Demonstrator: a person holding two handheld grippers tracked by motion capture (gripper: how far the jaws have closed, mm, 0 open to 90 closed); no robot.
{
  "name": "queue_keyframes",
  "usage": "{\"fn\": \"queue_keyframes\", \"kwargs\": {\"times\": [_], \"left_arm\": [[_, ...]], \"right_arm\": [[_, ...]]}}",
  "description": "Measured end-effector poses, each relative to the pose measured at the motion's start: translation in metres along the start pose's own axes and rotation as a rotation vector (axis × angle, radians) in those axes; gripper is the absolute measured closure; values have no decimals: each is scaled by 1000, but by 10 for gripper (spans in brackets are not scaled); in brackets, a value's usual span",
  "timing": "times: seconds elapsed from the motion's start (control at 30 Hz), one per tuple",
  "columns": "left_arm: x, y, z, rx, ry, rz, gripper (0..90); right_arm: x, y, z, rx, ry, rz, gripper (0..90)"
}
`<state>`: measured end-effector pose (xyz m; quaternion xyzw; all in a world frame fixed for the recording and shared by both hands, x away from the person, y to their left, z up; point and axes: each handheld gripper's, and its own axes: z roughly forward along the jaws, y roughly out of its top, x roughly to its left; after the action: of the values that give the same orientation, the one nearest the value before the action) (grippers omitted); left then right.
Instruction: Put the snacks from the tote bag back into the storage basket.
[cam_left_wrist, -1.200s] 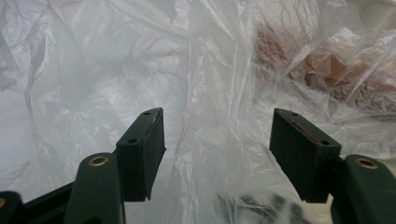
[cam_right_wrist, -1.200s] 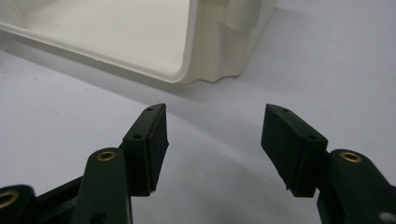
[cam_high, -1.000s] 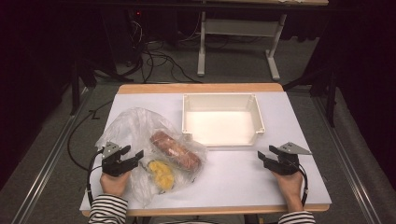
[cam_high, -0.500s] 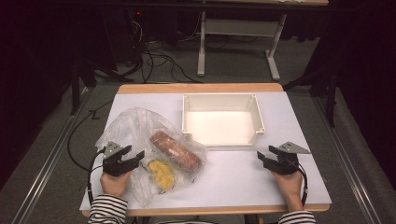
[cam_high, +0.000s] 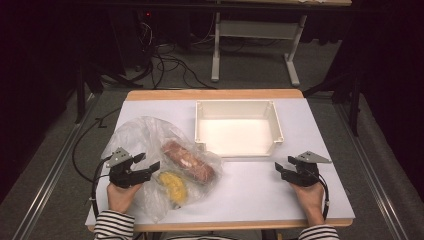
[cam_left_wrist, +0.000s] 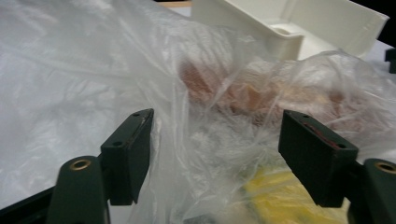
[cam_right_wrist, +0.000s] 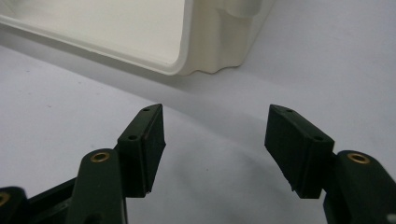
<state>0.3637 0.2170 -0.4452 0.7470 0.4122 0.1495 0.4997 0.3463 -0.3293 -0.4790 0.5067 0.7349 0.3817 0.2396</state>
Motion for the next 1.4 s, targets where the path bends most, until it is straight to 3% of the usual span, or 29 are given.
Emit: {"fn": "queue_keyframes", "kwargs": {"times": [0.1,0.2,0.3,0.43,0.53,0.6,0.73,0.8,0.83,0.97,1.0,1.2,1.3,1.4], "left_arm": [[-8,2,1,44,-4,36,247],[-14,-1,9,111,22,77,236],[-16,-5,17,153,34,71,231],[-20,-10,28,203,72,101,248],[-22,-15,32,207,99,123,279],[-23,-17,34,201,112,115,298],[-24,-19,39,214,112,111,337],[-24,-20,41,231,108,117,426],[-25,-23,46,273,95,136,507],[-30,-25,46,255,81,171,647],[-30,-26,46,250,72,174,676],[-33,-29,46,233,54,176,822],[-34,-29,47,230,50,165,857],[-37,-29,47,231,52,182,877]], "right_arm": [[0,0,0,4,-2,11,373],[0,0,0,4,-1,11,371],[0,0,-2,-6,4,6,372],[2,1,-2,-9,50,2,444],[14,2,-1,15,102,-45,469],[22,3,2,26,126,-63,478],[29,6,5,17,162,-58,481],[31,6,5,8,166,-61,478],[37,8,5,-5,182,-65,465],[47,9,7,-15,233,-88,485],[57,10,11,4,274,-119,503],[80,20,20,17,330,-172,505],[91,25,22,17,351,-201,469],[100,27,24,31,384,-230,442]]}}
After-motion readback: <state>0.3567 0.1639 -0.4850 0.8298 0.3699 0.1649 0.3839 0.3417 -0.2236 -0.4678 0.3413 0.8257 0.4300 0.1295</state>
